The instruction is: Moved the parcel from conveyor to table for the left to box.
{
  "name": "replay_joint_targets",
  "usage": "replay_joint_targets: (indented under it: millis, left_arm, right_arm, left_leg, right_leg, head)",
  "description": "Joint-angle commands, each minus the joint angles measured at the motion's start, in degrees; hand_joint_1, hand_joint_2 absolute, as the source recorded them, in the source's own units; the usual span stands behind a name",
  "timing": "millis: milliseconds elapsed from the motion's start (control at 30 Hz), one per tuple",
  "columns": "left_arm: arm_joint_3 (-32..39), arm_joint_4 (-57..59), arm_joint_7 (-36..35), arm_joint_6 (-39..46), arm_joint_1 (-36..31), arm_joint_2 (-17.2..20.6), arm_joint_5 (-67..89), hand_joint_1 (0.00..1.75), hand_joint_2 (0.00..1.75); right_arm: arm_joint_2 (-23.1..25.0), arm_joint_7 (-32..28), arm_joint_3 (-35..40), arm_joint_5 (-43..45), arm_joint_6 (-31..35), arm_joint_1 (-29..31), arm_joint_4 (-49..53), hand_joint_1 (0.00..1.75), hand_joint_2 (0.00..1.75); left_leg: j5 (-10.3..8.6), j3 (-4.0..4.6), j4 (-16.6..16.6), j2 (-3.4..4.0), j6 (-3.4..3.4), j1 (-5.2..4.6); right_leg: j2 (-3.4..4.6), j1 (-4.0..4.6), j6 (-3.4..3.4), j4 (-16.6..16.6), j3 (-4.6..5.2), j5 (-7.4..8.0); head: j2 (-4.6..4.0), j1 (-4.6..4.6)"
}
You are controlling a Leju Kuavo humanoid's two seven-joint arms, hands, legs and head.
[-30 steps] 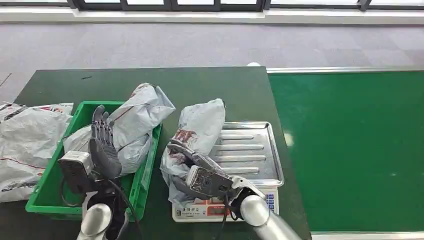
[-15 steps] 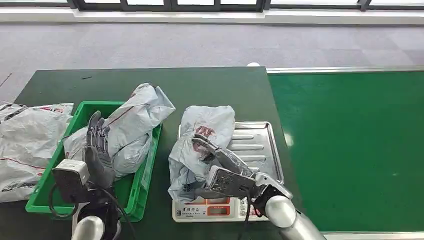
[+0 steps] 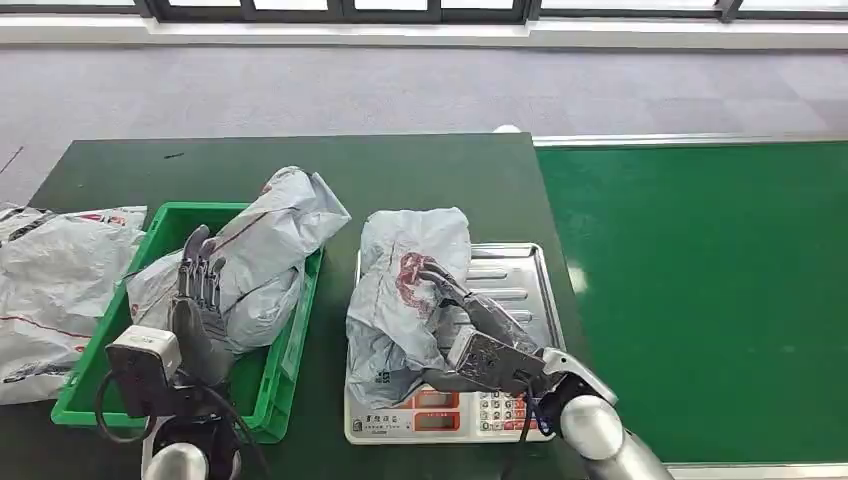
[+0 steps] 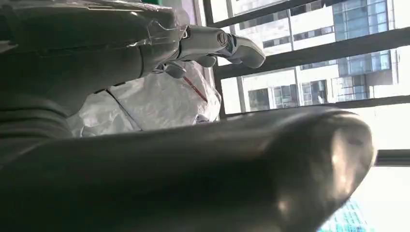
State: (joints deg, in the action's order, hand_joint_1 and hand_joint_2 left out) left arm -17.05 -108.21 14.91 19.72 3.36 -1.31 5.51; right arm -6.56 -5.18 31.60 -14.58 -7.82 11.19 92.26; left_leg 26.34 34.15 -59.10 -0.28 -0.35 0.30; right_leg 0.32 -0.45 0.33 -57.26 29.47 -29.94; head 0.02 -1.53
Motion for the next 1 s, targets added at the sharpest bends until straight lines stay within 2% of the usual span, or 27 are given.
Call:
replay_joint_targets:
  millis: [33, 200, 300, 367, 467, 667, 833, 967, 1000]
  left_arm:
    - [-2.7, 1.5, -0.7, 0.2, -0.7, 3.1, 1.0, 0.0, 0.0]
    - [-5.1, 1.7, -0.8, -3.7, -1.6, 4.8, 3.3, 0.0, 0.0]
    - [-5.9, 1.7, -2.2, -6.1, -3.3, 5.1, 4.4, 0.0, 0.0]
    - [-6.1, 1.3, -2.5, -6.3, -4.6, 5.6, 4.6, 0.0, 0.0]
    - [-3.5, -1.2, 1.3, -11.1, -1.5, 5.2, 0.6, 0.0, 0.0]
    - [-4.5, 0.5, 2.9, -14.7, -4.8, 5.1, 2.6, 0.0, 0.0]
    - [-3.6, -1.2, 2.4, -14.3, -3.0, 4.4, 3.8, 0.0, 0.0]
    - [-2.7, 0.1, 2.4, -14.0, -4.2, 3.3, 3.1, 0.0, 0.0]
    - [-2.8, 0.2, 2.4, -14.0, -4.4, 3.3, 3.3, 0.0, 0.0]
  right_arm:
    - [-1.2, -0.1, -4.3, -0.1, 1.3, -1.5, 1.3, 0.0, 1.75]
    - [-2.1, -0.3, -10.2, -2.7, 2.8, -7.8, 8.9, 0.0, 1.75]
    - [-4.6, -0.4, -14.9, -3.8, 5.2, -11.0, 11.7, 0.0, 1.75]
    - [-4.0, -0.1, -18.9, -6.6, 7.2, -14.7, 14.5, 0.0, 1.75]
    - [-3.5, -1.1, -25.6, -11.2, 15.7, -21.2, 19.3, 0.0, 1.75]
    - [-0.3, -1.0, -28.6, -15.6, 21.5, -25.7, 24.6, 0.0, 1.75]
    - [3.9, 1.4, -30.1, -21.4, 21.6, -27.4, 28.0, 0.0, 1.75]
    - [5.5, 0.0, -32.0, -22.5, 23.2, -28.1, 28.9, 0.0, 1.75]
    - [5.9, -0.7, -32.2, -22.6, 23.8, -28.1, 29.1, 0.0, 1.75]
  left_leg:
    - [-0.05, -0.13, 0.2, -0.04, -0.01, -0.04]
    - [-0.08, -0.16, 0.3, -0.33, -0.01, -0.06]
    - [-0.06, -0.08, 0.2, -0.38, 0.01, -0.04]
    - [-0.05, -0.04, 0.2, -0.47, 0.04, -0.05]
    - [-0.03, -0.04, 0.1, -0.54, 0.04, -0.04]
    - [0.05, -0.01, 0.1, -0.3, 0.03, -0.12]
    - [0.04, -0.13, 0.2, -0.23, 0.01, -0.14]
    - [0.08, -0.02, 0.1, -0.18, 0.04, -0.08]
    - [0.0, -0.21, 0.3, -0.23, 0.02, -0.12]
  right_leg:
    - [-0.09, -0.03, -0.01, 0.2, -0.16, 0.03]
    - [-0.38, -0.06, -0.01, 0.3, -0.24, -0.04]
    - [-0.41, -0.05, 0.01, 0.2, -0.19, -0.05]
    - [-0.5, -0.06, 0.01, 0.2, -0.18, -0.07]
    - [-0.59, -0.05, 0.02, 0.2, -0.2, -0.11]
    - [-0.33, -0.09, 0.03, 0.2, -0.16, -0.09]
    - [-0.3, -0.11, -0.01, 0.2, -0.13, -0.09]
    - [-0.22, -0.05, 0.01, 0.1, -0.03, -0.1]
    - [-0.31, -0.09, -0.01, 0.4, -0.23, -0.05]
  head:
    - [0.0, 0.0]
    - [0.0, 0.0]
    - [0.0, 0.0]
    - [0.0, 0.0]
    - [0.0, 0.0]
    - [0.0, 0.02]
    - [0.0, 0.0]
    - [0.0, 0.0]
    - [0.0, 0.0]
